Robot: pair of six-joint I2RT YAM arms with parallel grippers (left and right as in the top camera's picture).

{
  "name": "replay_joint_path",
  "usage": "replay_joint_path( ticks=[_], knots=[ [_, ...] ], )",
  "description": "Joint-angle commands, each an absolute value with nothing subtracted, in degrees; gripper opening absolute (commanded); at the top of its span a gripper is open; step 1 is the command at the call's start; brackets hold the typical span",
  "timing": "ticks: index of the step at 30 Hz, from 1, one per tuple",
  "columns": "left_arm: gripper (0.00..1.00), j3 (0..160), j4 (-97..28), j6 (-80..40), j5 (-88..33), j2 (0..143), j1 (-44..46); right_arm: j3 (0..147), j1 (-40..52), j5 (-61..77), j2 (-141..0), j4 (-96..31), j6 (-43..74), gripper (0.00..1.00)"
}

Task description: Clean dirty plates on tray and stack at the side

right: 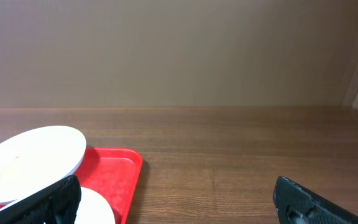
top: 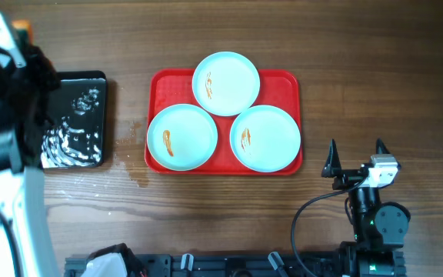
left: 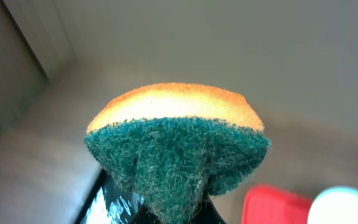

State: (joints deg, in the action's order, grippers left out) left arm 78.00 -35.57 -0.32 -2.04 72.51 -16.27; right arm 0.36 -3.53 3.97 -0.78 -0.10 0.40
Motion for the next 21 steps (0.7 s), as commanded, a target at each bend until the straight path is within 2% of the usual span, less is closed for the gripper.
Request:
replay_joint_path(
  ticks=[1,8,10,15,18,21],
  knots=[
    [0.04,75.57,-37.65,-8.73,-6.63,81.60,-16.34,0.30,-3.73,2.74,-0.27,0.08,1.32,1.00],
    [0.04,75.57,-40.66,-15.51,-29.06,90.11,-16.34,0.30,-3.73,2.94,-0.67,0.03,1.54,1.00],
    [0.04,75.57,-41.45,-15.46,-28.42,90.72,-16.34,0.30,-3.73,2.94,-0.84,0.05,1.52,1.00],
    [0.04,75.59,-41.69,-15.51,-18.11,90.28,-18.04,0.30,-3.73,2.94,-0.93,0.05,1.52,1.00],
    [0.04,75.59,-42.15,-17.41,-21.04,89.12,-19.77,0.30,-3.73,3.99,-0.91,2.74,3.29,1.00],
    [0.04,75.66,-41.56,-17.65,-27.55,87.09,-20.86,0.30,-3.73,12.78,-0.91,4.54,15.20,1.00]
  ],
)
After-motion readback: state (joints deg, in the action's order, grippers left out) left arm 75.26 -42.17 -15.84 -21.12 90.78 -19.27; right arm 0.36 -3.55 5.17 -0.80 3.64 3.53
